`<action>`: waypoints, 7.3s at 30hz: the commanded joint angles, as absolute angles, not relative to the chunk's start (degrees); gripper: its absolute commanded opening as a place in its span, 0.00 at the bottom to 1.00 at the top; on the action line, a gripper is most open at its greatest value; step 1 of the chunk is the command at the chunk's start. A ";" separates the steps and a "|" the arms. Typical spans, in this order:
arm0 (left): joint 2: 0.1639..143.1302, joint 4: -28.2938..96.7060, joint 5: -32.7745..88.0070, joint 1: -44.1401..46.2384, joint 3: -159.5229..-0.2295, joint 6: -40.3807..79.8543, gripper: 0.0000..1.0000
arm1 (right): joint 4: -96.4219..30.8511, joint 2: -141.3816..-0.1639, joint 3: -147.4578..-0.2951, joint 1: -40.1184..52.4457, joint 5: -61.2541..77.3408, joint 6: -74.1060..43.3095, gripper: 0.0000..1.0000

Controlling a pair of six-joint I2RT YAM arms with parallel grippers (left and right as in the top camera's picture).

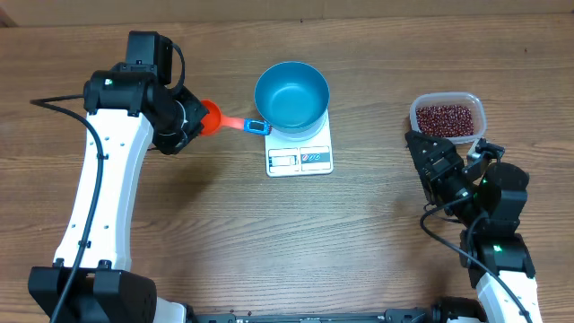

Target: Scoop item into bowl and weigh 150g on scale

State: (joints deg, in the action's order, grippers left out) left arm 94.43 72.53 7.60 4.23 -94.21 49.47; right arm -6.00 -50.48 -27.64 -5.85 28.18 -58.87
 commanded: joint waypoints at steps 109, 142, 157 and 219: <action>97.41 54.35 7.14 38.11 -94.65 75.44 0.04 | 26.94 -61.12 -29.65 0.05 54.96 -54.24 0.59; 97.43 53.08 4.93 40.86 -94.65 77.17 0.04 | 26.94 -61.10 -29.65 0.03 55.57 -54.24 0.18; 97.41 53.34 4.91 40.86 -94.65 77.12 0.04 | 26.92 -61.10 -29.65 0.03 55.55 -54.22 0.13; 97.38 59.83 1.61 40.40 -94.65 42.68 0.99 | 1.15 -61.14 -29.65 -12.58 55.09 -39.94 0.04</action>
State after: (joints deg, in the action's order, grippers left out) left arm 97.10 58.96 4.27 40.53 -94.21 49.06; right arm 0.93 -61.14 -28.18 -12.10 55.07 -41.69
